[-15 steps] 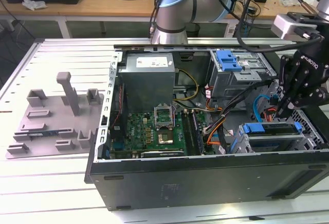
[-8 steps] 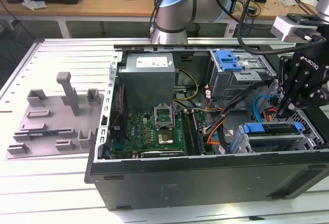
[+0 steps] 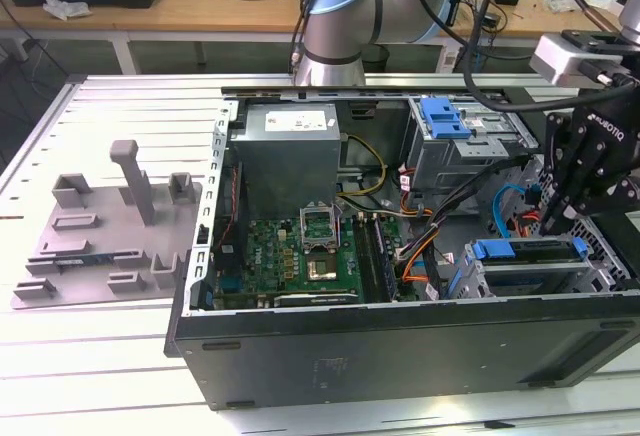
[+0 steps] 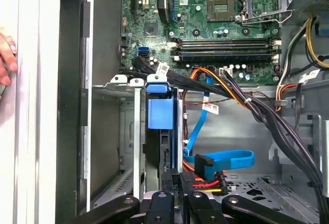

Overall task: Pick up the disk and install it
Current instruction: 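Insert the first disk wire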

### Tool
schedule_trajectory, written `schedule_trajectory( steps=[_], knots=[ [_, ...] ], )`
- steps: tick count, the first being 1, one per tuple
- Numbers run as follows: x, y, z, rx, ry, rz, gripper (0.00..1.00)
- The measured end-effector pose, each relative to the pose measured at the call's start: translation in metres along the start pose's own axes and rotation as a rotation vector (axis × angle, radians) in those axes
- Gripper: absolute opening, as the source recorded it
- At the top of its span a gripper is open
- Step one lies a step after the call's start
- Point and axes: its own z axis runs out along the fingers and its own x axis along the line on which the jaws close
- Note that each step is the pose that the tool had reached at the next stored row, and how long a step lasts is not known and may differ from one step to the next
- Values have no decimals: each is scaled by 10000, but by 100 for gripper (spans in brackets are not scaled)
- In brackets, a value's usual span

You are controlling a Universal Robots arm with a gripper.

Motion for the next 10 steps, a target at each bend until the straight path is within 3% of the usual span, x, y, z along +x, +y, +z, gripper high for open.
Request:
schedule_trajectory(
  steps=[10],
  knots=[
    [38,1,4,4,-47,-41,17]
  ],
)
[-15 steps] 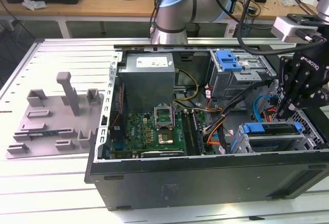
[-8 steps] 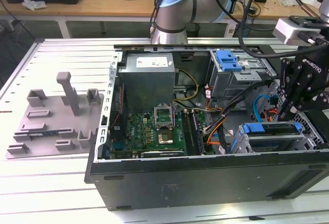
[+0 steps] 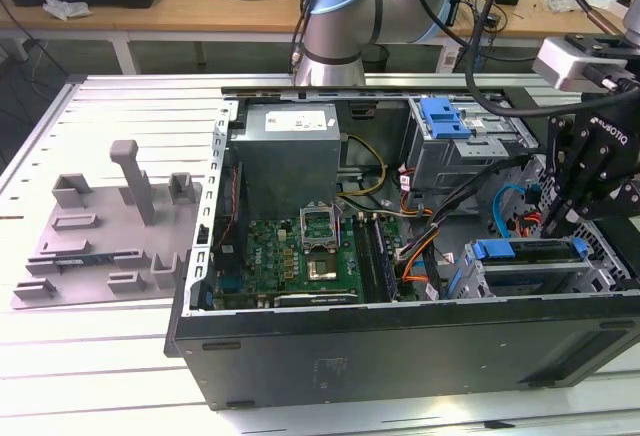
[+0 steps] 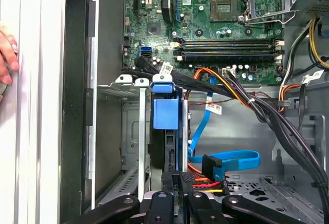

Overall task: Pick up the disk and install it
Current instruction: 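Insert the first disk wire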

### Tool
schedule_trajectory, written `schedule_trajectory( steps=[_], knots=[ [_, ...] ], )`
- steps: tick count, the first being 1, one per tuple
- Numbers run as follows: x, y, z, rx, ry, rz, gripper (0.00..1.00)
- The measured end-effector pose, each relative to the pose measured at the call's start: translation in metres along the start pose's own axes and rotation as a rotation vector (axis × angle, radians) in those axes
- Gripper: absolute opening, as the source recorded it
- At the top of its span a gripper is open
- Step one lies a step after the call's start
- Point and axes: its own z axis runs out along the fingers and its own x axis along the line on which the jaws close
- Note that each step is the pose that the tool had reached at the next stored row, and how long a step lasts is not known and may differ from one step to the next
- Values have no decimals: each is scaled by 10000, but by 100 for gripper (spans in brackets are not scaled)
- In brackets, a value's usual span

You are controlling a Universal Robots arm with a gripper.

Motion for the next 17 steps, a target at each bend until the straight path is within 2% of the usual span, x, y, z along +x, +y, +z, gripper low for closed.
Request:
schedule_trajectory(
  steps=[10,12,13,17],
  knots=[
    [11,0,1,43,6,-145,17],
    [24,0,3,50,-6,-183,17],
    [35,0,4,58,-47,-209,17],
    [38,0,4,59,-53,-212,17]
  ],
)
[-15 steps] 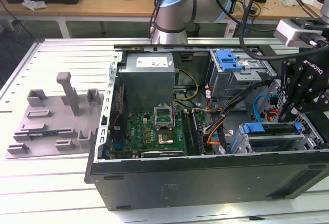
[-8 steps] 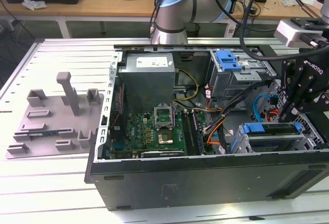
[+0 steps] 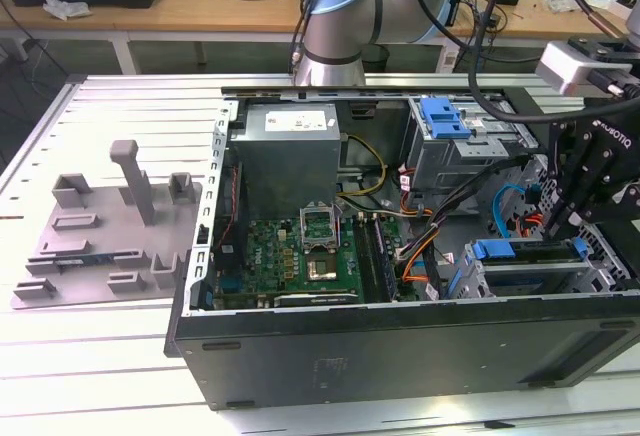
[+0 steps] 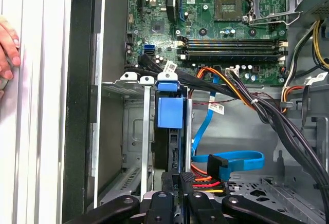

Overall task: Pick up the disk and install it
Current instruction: 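Insert the first disk wire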

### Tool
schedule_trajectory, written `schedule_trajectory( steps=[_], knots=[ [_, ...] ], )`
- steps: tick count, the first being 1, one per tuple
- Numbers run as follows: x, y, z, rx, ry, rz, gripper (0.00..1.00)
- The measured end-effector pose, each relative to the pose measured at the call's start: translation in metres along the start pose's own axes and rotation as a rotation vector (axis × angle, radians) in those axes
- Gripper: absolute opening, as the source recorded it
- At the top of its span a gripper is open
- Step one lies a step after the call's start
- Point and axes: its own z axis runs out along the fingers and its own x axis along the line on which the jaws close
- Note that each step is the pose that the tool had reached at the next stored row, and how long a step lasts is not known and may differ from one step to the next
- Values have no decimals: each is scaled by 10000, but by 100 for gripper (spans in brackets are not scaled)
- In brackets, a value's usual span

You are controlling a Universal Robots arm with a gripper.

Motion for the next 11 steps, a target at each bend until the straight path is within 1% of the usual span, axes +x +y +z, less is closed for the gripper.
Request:
schedule_trajectory(
  steps=[3,5,6,7,9,10,11],
  knots=[
    [1,0,0,0,-7,-1,17],
    [1,0,0,8,-48,-2,17],
    [1,1,1,21,-119,-3,17],
    [2,1,1,33,-175,-5,17],
    [13,0,1,64,-354,-13,17],
    [27,1,3,72,-407,-14,17],
    [35,1,4,75,-429,-15,17]
  ],
)
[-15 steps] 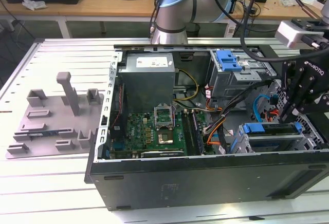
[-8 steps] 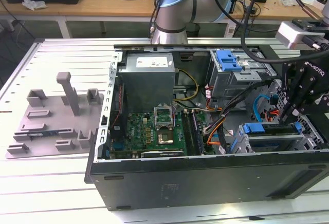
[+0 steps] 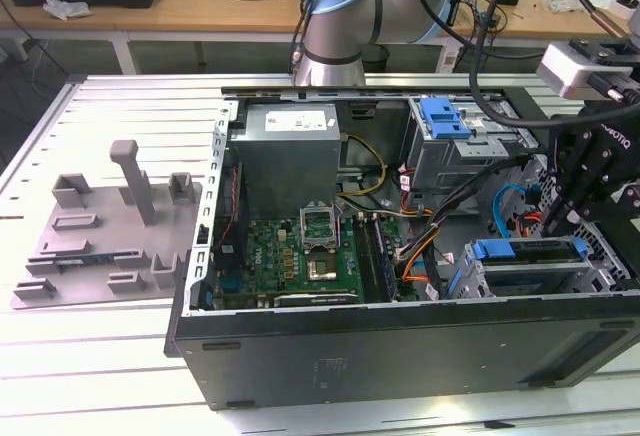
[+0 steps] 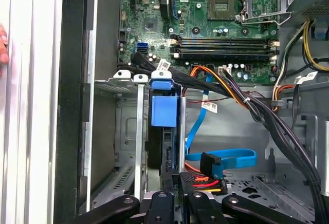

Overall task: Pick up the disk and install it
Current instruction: 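Insert the first disk wire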

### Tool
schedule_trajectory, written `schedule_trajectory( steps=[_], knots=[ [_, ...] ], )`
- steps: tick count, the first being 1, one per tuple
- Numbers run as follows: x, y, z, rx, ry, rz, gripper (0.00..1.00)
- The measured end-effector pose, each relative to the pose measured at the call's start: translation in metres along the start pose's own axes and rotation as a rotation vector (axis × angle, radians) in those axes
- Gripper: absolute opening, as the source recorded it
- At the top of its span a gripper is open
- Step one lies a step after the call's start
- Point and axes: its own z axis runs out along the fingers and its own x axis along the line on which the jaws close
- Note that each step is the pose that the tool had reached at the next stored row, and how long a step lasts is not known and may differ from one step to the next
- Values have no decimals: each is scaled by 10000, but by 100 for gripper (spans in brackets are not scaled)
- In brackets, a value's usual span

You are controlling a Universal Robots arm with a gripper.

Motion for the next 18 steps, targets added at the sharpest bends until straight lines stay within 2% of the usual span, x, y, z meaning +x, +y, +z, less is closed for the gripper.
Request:
schedule_trajectory(
  steps=[4,18],
  knots=[
    [26,11,2,20,-95,-3,17],
    [59,13,4,6,-107,250,17]
  ],
)
